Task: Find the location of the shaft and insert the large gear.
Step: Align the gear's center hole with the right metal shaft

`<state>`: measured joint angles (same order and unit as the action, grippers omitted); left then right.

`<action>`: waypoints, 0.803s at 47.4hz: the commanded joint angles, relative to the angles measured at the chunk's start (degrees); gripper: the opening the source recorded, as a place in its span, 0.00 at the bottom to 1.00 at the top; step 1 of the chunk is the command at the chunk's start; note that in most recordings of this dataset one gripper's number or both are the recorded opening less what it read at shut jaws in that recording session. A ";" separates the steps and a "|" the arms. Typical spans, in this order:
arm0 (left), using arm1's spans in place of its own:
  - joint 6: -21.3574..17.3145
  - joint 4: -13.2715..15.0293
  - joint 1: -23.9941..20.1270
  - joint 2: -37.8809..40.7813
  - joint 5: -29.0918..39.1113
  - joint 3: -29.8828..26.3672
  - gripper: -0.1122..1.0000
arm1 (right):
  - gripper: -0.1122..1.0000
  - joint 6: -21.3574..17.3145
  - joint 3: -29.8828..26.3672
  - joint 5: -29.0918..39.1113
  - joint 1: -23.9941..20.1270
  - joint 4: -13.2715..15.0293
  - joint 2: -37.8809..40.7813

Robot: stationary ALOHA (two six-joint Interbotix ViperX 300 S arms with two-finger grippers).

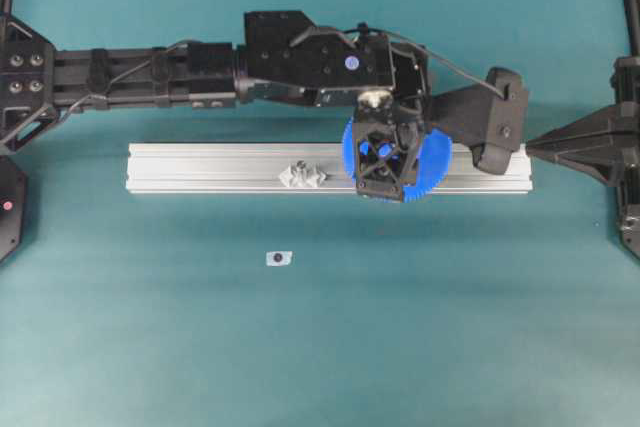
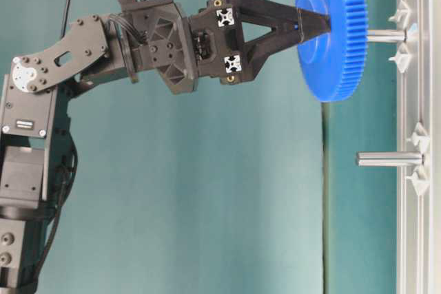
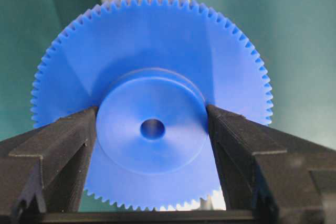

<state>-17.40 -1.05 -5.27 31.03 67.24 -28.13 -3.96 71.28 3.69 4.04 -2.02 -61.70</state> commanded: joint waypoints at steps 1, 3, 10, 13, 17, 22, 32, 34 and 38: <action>-0.18 -0.18 0.00 -1.23 0.00 -1.85 0.73 | 0.08 -0.44 -0.62 -0.26 0.18 -0.09 0.35; -0.18 -0.18 -0.09 -1.14 0.00 -1.85 0.73 | 0.08 -0.44 -0.70 -0.26 0.18 -0.09 0.35; -0.26 -0.18 -0.18 -0.79 0.09 -1.85 0.73 | 0.08 -0.44 -0.62 -0.26 0.18 -0.09 0.35; -0.26 -0.18 -0.26 -0.70 0.00 -1.85 0.73 | 0.08 -0.44 -0.62 -0.26 0.18 -0.09 0.35; -0.26 -0.18 -0.53 -0.62 0.09 -1.76 0.73 | 0.08 -0.44 -0.70 -0.26 0.18 -0.09 0.35; -0.26 -0.18 -1.14 -0.35 0.09 -1.49 0.73 | 0.08 -0.44 -0.70 -0.26 0.18 -0.09 0.35; -0.35 -0.18 -2.29 0.00 0.97 -1.32 0.73 | 0.08 -0.44 -0.62 -0.26 0.18 -0.09 0.35; -0.44 -0.18 -2.37 0.09 0.97 -1.32 0.73 | 0.08 -0.44 -0.62 -0.26 0.18 -0.09 0.26; -0.44 -0.18 -2.64 0.53 0.97 -1.32 0.73 | 0.08 -0.44 -0.62 -0.26 0.18 -0.09 0.35</action>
<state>-17.67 -1.05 -7.38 32.61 68.29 -28.13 -3.96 71.28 3.78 4.13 -2.02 -61.70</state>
